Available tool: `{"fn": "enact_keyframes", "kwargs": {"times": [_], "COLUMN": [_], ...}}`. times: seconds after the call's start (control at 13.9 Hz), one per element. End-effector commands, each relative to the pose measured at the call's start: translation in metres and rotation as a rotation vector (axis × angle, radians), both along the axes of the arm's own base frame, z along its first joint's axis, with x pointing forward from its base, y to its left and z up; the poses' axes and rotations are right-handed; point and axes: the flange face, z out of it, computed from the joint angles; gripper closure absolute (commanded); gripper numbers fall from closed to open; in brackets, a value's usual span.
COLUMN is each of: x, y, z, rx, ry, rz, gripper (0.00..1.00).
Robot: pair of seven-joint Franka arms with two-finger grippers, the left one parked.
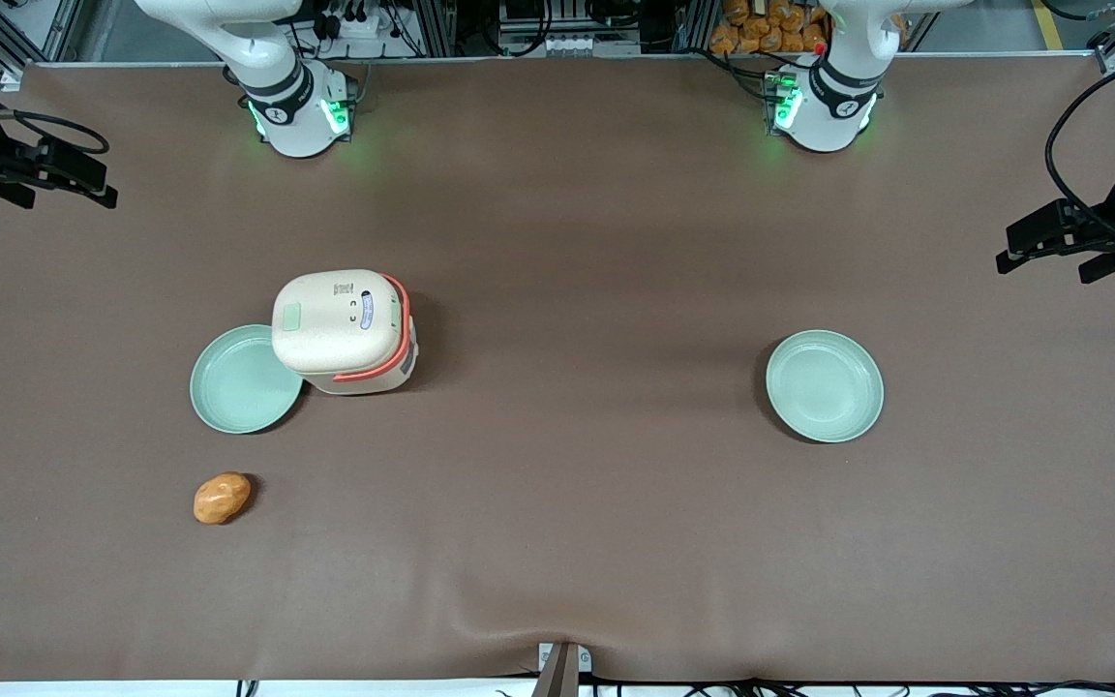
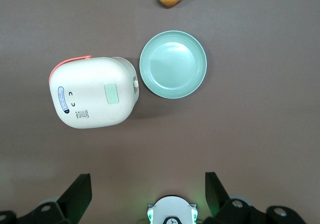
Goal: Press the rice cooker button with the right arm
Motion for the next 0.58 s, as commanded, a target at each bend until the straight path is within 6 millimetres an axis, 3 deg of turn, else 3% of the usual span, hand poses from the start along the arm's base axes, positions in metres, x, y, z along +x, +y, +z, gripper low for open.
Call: {"fn": "enact_keyframes", "kwargs": {"times": [0.0,0.51], "x": [-0.0064,-0.0033], "y": [-0.0038,-0.0013], "z": [0.0082,0.0058], "rx": [-0.018,-0.019], "ry": [-0.008,-0.011], "rz": [-0.015,-0.025], "gripper": [0.0,0.0]}}
